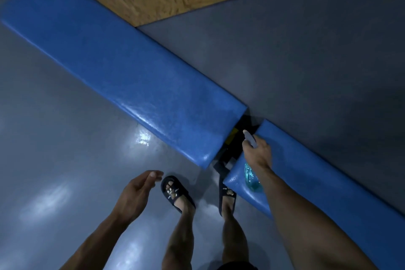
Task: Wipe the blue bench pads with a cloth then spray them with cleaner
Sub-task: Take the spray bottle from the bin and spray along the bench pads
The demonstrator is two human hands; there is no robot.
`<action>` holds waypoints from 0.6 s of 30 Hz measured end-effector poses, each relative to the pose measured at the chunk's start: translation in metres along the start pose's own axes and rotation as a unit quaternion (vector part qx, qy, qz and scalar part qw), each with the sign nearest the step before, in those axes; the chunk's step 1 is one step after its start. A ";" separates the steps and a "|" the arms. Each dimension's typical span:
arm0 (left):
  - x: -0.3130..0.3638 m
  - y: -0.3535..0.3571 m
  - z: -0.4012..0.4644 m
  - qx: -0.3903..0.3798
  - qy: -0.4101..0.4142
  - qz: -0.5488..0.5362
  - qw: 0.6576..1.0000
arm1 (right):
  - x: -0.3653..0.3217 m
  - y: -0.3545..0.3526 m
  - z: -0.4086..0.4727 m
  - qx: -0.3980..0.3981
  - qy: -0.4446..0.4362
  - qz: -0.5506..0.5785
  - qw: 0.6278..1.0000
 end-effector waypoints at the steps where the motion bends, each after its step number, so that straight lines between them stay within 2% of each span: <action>1: 0.003 -0.003 0.004 -0.004 0.002 0.003 1.000 | -0.003 -0.003 0.002 0.011 0.013 0.014 1.000; 7: 0.012 -0.021 0.024 -0.020 0.024 0.024 0.999 | -0.013 -0.009 0.006 0.043 0.051 0.018 0.998; 12: 0.023 -0.024 0.029 -0.028 0.040 0.015 0.999 | -0.027 0.013 -0.017 0.010 -0.007 0.021 1.000; 18: 0.025 -0.037 0.027 -0.012 0.057 0.011 0.998 | -0.052 0.064 -0.068 -0.065 -0.101 -0.084 0.989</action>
Point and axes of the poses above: each hand's wrist, its own z-axis towards the middle knuckle, its own y-axis out of the palm, x = y × z, the point moved 5 cm from there along z, towards the middle knuckle, and after that the axes turned 13 degrees about -z, right-handed, at the moved point
